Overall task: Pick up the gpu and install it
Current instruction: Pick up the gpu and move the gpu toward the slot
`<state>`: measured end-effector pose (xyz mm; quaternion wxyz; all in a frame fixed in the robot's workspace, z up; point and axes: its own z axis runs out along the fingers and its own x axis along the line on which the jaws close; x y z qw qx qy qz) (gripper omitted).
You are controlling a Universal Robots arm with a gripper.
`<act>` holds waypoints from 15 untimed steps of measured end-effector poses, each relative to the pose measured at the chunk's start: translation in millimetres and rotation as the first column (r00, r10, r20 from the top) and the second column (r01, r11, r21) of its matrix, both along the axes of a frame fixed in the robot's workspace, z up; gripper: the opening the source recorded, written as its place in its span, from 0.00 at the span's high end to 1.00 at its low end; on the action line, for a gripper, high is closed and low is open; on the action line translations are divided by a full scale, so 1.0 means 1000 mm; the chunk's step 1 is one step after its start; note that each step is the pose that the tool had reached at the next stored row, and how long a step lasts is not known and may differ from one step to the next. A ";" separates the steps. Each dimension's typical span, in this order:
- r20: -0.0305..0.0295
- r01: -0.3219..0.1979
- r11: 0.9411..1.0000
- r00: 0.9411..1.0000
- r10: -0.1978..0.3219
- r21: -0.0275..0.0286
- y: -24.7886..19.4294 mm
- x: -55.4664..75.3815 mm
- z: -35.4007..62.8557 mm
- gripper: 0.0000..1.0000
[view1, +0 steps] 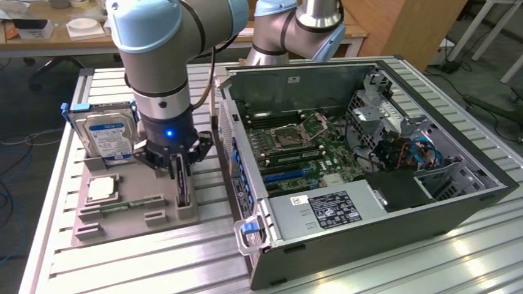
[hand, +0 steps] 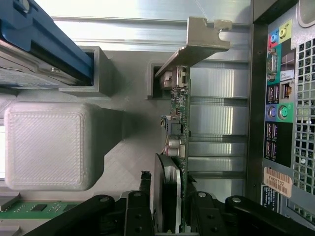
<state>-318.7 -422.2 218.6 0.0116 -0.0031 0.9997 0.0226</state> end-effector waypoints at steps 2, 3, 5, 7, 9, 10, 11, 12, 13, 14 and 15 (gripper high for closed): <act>0.000 0.000 1.000 1.000 0.000 0.000 0.0000 0.002 0.0000 0.63; 0.000 0.000 1.000 1.000 0.000 0.000 0.0000 0.001 0.0000 0.63; 0.000 0.000 1.000 1.000 0.000 0.000 0.0000 0.001 0.0000 0.63; 0.000 0.000 1.000 1.000 0.000 0.000 0.0000 0.000 0.0000 0.63; 0.000 0.000 1.000 1.000 0.000 0.000 0.0000 -0.001 0.0001 0.63; 0.000 0.000 1.000 1.000 0.000 0.000 0.0000 -0.001 0.0001 0.63; 0.000 0.000 1.000 1.000 0.000 0.000 0.0000 -0.001 0.0000 0.63; 0.000 0.000 1.000 1.000 0.000 0.000 0.0001 -0.001 0.0000 0.63; 0.000 0.000 1.000 1.000 0.000 0.000 0.0001 -0.001 0.0000 0.63; 0.000 0.000 1.000 1.000 0.000 0.000 0.0001 -0.001 0.0000 0.63; 0.000 0.000 1.000 1.000 0.000 0.000 0.0001 -0.001 0.0000 0.63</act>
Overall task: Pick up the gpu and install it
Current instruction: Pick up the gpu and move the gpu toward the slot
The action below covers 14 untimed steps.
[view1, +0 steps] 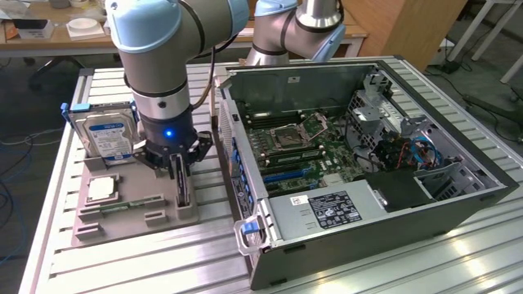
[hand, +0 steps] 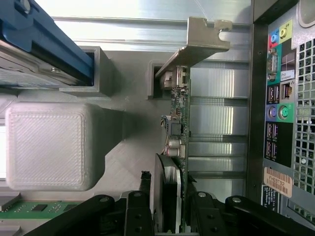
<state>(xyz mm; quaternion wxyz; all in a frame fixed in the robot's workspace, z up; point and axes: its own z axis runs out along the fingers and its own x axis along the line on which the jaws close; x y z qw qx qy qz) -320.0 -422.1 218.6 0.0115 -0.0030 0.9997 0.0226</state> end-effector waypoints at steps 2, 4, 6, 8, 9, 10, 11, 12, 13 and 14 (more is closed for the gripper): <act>0.000 0.000 1.000 1.000 0.000 0.000 0.0000 0.000 0.0000 0.63; 0.000 0.000 1.000 1.000 0.000 0.000 0.0000 0.000 0.0000 0.63; 0.000 0.000 1.000 1.000 0.000 0.000 0.0000 0.000 0.0000 0.63; 0.000 0.000 1.000 1.000 0.000 0.000 0.0000 0.000 0.0000 0.63; 0.000 0.000 1.000 1.000 0.000 0.000 0.0000 0.000 0.0000 0.63; 0.000 0.000 1.000 1.000 0.000 0.000 0.0000 0.000 0.0000 0.64; 0.000 0.000 1.000 1.000 0.000 0.000 0.0000 0.000 0.0000 0.71; 0.000 0.000 1.000 1.000 0.000 0.000 0.0000 0.000 0.0000 0.71; 0.000 0.000 1.000 1.000 0.000 0.000 0.0000 0.000 0.0000 0.73; 0.000 0.000 1.000 1.000 0.000 0.000 0.0000 0.000 0.0000 0.73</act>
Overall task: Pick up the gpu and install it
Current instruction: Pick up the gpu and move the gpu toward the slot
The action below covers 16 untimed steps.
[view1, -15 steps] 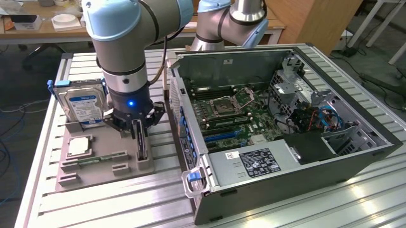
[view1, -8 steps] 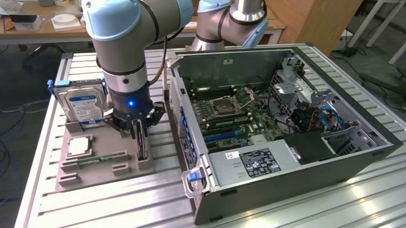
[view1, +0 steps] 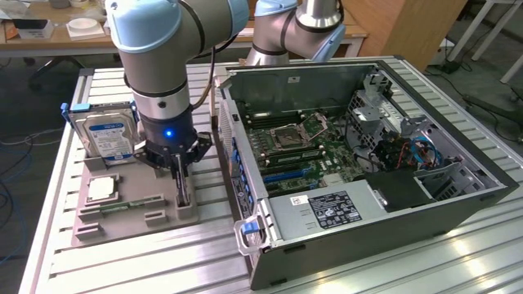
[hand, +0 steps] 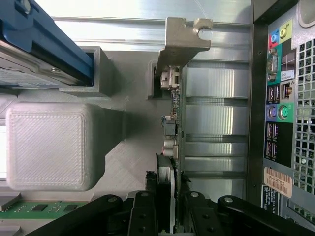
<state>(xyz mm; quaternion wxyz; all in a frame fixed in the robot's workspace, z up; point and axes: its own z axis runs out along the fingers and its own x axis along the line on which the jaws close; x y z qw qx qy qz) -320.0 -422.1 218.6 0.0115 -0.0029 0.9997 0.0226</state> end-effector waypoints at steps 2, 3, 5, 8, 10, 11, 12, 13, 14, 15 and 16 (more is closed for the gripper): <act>0.000 0.000 1.000 1.000 0.000 0.000 0.0000 0.000 0.0000 0.73; 0.000 0.000 1.000 1.000 0.000 0.000 0.0000 0.000 0.0000 0.73; 0.000 0.000 1.000 1.000 0.000 0.000 0.0000 0.000 0.0000 0.73; 0.000 0.000 1.000 1.000 0.000 0.000 0.0000 0.000 0.0000 0.73; 0.000 0.000 1.000 1.000 0.000 0.000 0.0000 0.000 0.0000 0.73; 0.000 0.000 1.000 1.000 0.000 0.000 0.0000 0.000 0.0000 0.73; 0.000 0.000 1.000 1.000 0.000 0.000 0.0000 0.000 0.0000 0.73; 0.000 0.000 1.000 1.000 0.000 0.000 0.0000 0.000 0.0000 0.73; 0.000 0.000 1.000 1.000 0.000 0.000 0.0000 0.000 0.0000 0.73; 0.000 0.000 1.000 1.000 0.000 0.000 0.0000 0.000 0.0000 0.73; 0.000 0.000 1.000 1.000 0.000 0.000 0.0000 0.000 0.0001 0.73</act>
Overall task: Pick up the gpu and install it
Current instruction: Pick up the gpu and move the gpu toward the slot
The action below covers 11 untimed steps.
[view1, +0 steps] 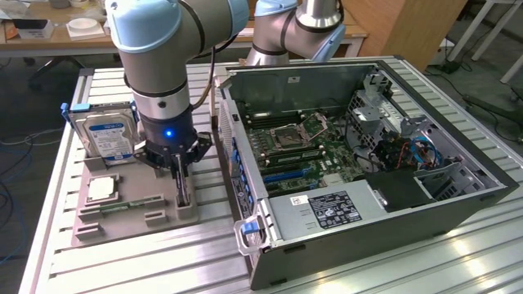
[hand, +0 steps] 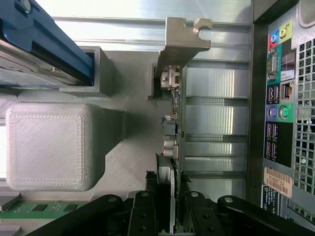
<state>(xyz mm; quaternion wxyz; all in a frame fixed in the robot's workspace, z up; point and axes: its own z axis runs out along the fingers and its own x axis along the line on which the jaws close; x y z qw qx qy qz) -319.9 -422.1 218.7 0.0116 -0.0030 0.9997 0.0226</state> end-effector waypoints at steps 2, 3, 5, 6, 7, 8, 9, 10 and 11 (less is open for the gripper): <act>0.000 0.000 1.000 1.000 0.000 0.001 0.0000 0.000 0.0044 0.73; 0.000 0.000 1.000 1.000 0.000 0.001 0.0000 0.000 0.0085 0.73; 0.000 0.000 1.000 1.000 0.000 0.001 0.0000 0.000 0.0144 0.73; 0.000 0.000 1.000 1.000 0.000 0.001 0.0000 0.000 0.0175 0.73; 0.000 0.000 1.000 1.000 0.000 0.001 0.0000 0.000 0.0206 0.73; 0.000 0.000 1.000 1.000 0.000 0.001 0.0000 0.000 0.0238 0.73; 0.000 0.000 1.000 1.000 0.000 0.001 -0.0001 0.000 0.0266 0.73; 0.000 0.000 1.000 1.000 0.000 0.001 -0.0001 0.000 0.0288 0.73; 0.000 0.000 1.000 1.000 0.000 0.001 0.0000 0.000 0.0310 0.73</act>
